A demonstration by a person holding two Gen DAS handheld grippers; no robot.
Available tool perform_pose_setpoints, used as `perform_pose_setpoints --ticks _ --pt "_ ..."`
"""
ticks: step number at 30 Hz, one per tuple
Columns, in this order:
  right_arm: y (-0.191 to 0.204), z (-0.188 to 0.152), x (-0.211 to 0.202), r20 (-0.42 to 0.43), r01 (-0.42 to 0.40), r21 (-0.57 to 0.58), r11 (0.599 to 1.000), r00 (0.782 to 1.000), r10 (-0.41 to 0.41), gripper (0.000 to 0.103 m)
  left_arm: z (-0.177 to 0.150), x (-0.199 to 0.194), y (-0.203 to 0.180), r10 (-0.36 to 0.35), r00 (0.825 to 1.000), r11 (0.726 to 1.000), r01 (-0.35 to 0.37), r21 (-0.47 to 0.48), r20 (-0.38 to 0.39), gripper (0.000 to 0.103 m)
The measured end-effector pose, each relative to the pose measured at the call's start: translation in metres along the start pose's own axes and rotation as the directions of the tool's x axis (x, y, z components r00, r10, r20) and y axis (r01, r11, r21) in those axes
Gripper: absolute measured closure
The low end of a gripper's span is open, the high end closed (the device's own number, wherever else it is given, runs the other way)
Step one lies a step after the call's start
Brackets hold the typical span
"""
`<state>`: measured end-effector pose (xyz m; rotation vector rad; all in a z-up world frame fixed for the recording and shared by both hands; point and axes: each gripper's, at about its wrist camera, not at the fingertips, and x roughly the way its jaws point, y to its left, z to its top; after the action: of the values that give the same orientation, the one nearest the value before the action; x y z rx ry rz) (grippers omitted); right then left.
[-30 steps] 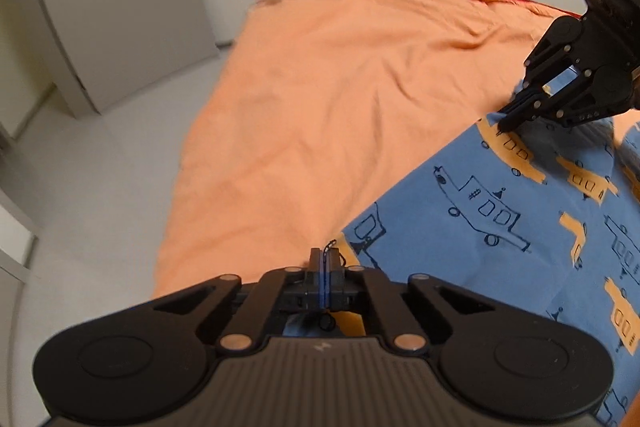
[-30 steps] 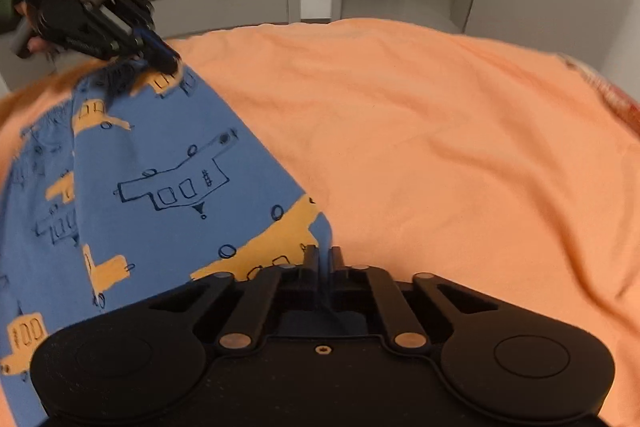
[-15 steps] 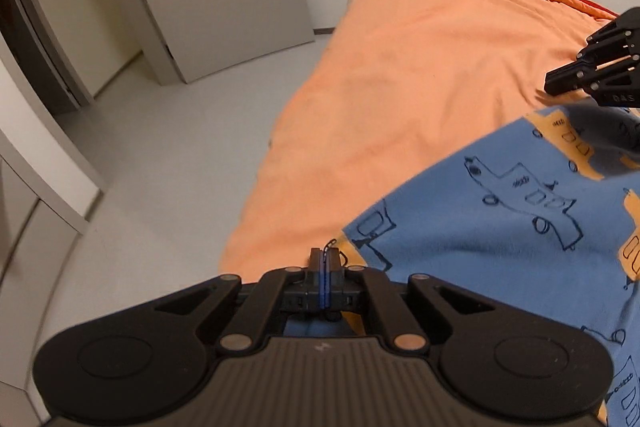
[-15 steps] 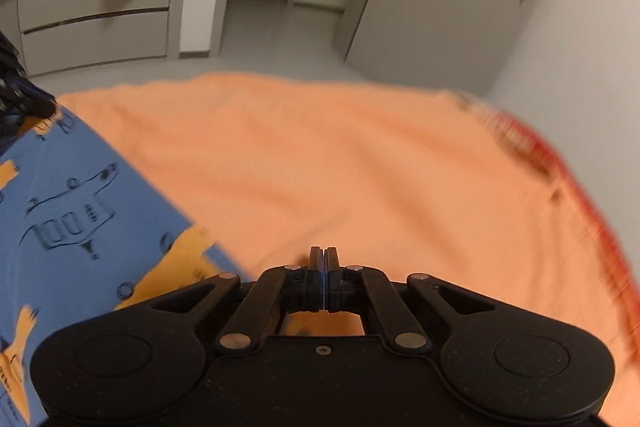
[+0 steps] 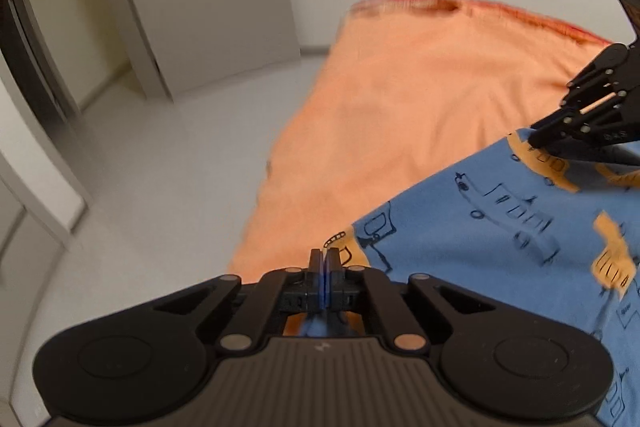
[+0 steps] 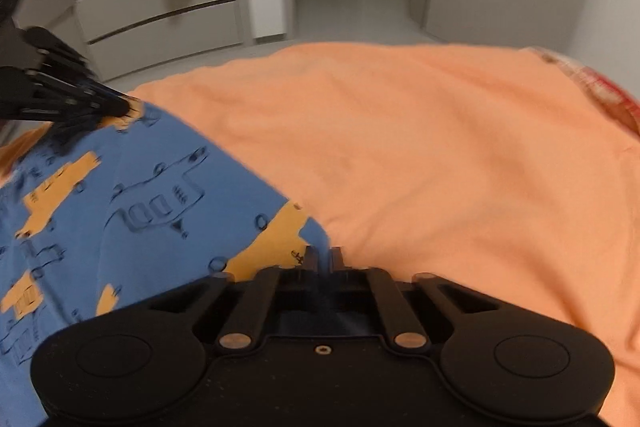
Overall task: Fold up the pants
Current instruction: 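Lift the hems with both grippers and fold them over toward the waistband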
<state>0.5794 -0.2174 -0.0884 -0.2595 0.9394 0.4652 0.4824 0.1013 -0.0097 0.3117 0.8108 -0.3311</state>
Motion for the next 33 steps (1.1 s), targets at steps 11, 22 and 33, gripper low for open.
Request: perform_pose_setpoints --ticks 11,22,33 --pt "0.033 -0.014 -0.007 0.145 0.245 -0.046 0.968 0.961 -0.236 0.103 -0.012 -0.002 -0.010 0.053 0.997 0.999 -0.053 0.006 0.062 0.103" --pt "0.109 -0.118 -0.172 0.426 0.283 -0.084 0.955 0.877 -0.222 0.103 -0.095 -0.142 -0.073 -0.043 0.923 0.911 -0.120 0.394 0.382 0.103" --pt "0.212 -0.215 -0.229 0.336 0.246 -0.120 0.962 0.922 -0.194 0.103 -0.181 -0.138 -0.144 -0.076 0.960 0.795 -0.106 0.597 0.271 0.103"
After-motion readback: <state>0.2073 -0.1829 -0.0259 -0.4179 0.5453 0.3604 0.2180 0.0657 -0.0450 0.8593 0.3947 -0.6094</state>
